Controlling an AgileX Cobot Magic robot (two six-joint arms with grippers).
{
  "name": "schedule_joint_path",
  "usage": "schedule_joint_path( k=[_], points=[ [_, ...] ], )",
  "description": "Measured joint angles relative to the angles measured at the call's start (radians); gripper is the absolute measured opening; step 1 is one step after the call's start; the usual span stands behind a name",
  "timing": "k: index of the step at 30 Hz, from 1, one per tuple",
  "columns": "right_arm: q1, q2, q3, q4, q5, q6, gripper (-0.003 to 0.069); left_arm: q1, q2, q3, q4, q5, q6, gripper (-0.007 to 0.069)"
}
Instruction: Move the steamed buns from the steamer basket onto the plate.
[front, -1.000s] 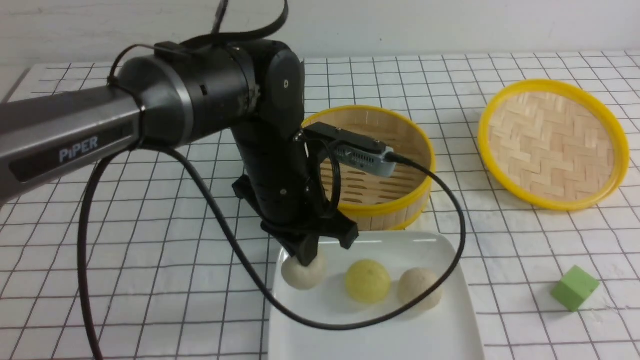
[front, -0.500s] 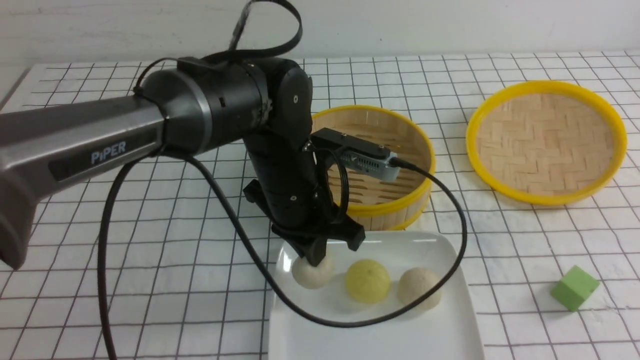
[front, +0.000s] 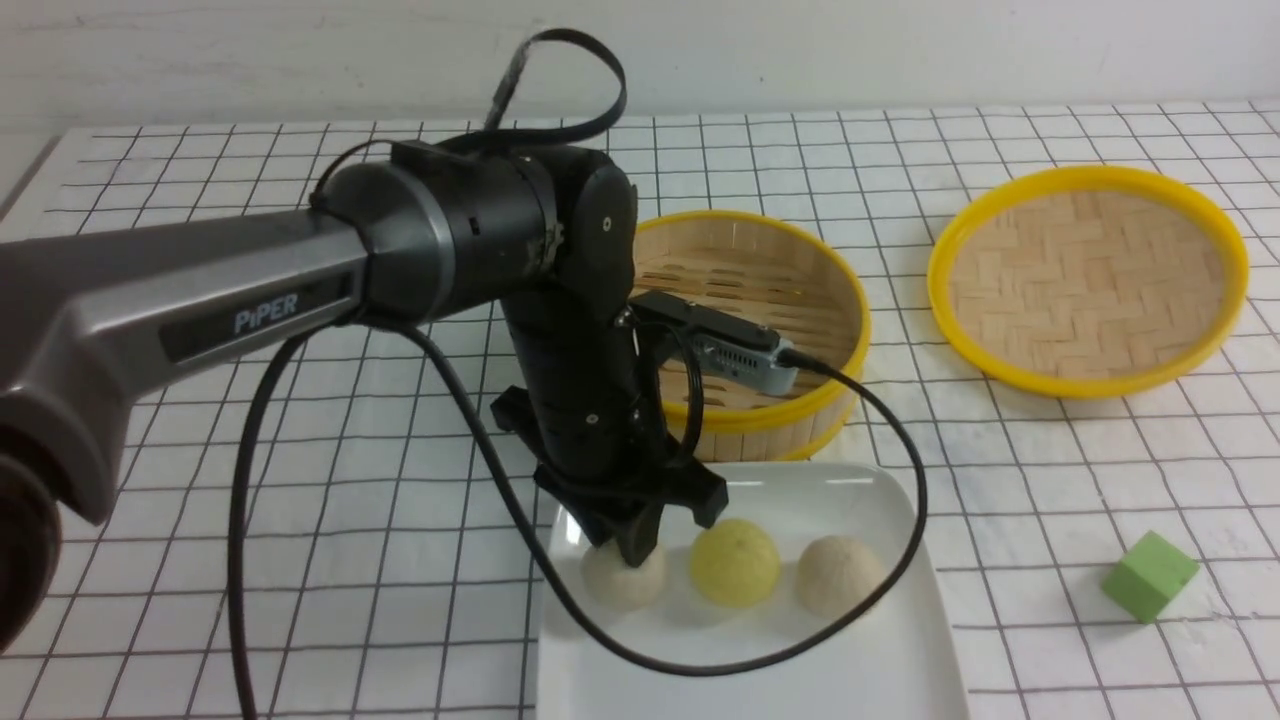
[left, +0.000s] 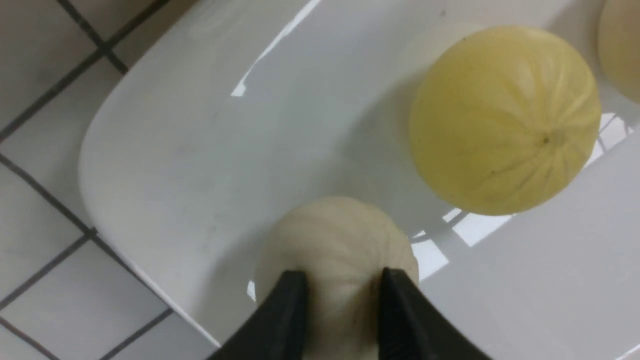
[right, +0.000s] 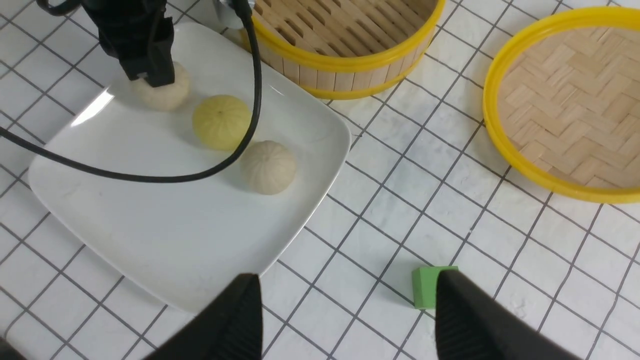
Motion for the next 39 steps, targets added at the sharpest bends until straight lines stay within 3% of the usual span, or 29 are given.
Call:
schedule_joint_path(
  k=[4, 9, 15, 22, 29, 39],
  points=[
    [0.0, 0.0, 0.0, 0.003, 0.0, -0.001, 0.0462, 0.0, 0.0, -0.027, -0.013, 0.017, 0.005, 0.0398],
    [0.0, 0.0, 0.0, 0.003, 0.001, -0.003, 0.0462, 0.0, 0.0, -0.124, -0.033, 0.09, 0.002, 0.0473],
    [0.0, 0.0, 0.0, 0.003, -0.004, -0.003, 0.0462, 0.0, -0.044, -0.328, 0.009, 0.147, -0.002, 0.0484],
    [0.0, 0.0, 0.0, 0.003, -0.079, -0.003, 0.0461, 0.0, -0.166, -0.504, 0.255, 0.102, -0.066, 0.0484],
    [0.0, 0.0, 0.0, 0.003, -0.262, -0.003, 0.0462, 0.0, -0.281, -0.519, 0.548, -0.006, -0.22, 0.0484],
    [0.0, -0.139, 0.001, -0.116, -0.481, 0.04, 0.0462, 0.0, -0.377, -0.519, 0.667, -0.005, -0.255, 0.0484]
  ],
)
